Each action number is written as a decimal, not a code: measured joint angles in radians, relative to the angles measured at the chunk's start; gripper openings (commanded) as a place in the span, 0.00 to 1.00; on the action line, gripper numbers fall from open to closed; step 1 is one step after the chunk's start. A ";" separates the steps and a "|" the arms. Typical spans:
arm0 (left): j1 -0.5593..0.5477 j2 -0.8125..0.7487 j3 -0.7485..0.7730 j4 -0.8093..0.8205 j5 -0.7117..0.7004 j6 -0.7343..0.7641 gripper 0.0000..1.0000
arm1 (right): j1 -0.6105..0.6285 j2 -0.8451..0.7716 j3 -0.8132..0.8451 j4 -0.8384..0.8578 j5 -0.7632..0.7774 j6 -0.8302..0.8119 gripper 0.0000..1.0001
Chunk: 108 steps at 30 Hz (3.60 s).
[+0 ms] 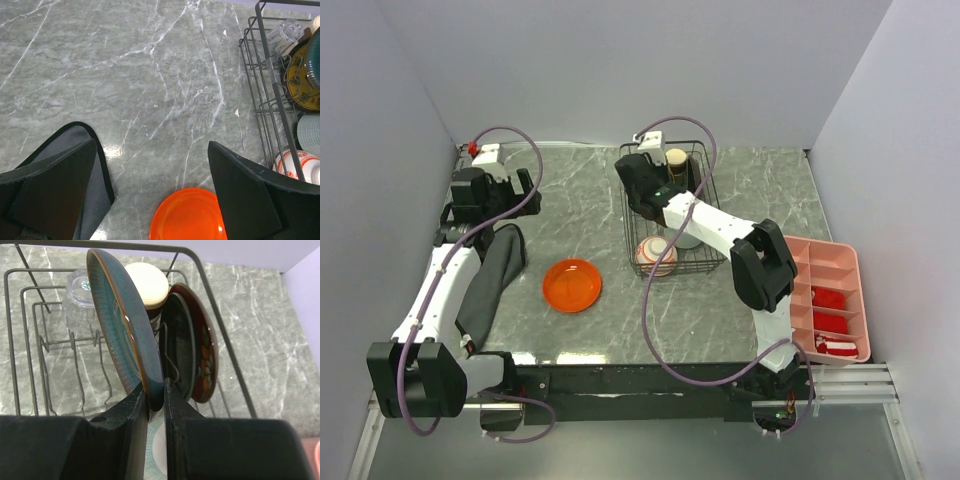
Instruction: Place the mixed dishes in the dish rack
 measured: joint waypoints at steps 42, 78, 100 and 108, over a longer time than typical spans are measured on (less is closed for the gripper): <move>-0.028 0.323 -0.085 -0.245 0.513 0.635 0.99 | -0.077 -0.444 -0.259 -0.120 -0.838 -0.148 0.13; -0.102 0.097 -0.047 -0.147 0.546 0.234 1.00 | -0.154 0.395 0.561 -0.010 -0.901 -0.209 0.00; -0.053 0.081 -0.064 -0.135 0.547 0.178 0.99 | -0.150 0.448 0.554 0.027 -0.648 -0.326 0.00; -0.051 0.072 -0.086 -0.128 0.546 0.170 0.99 | -0.166 0.448 0.529 0.023 -0.655 -0.307 0.00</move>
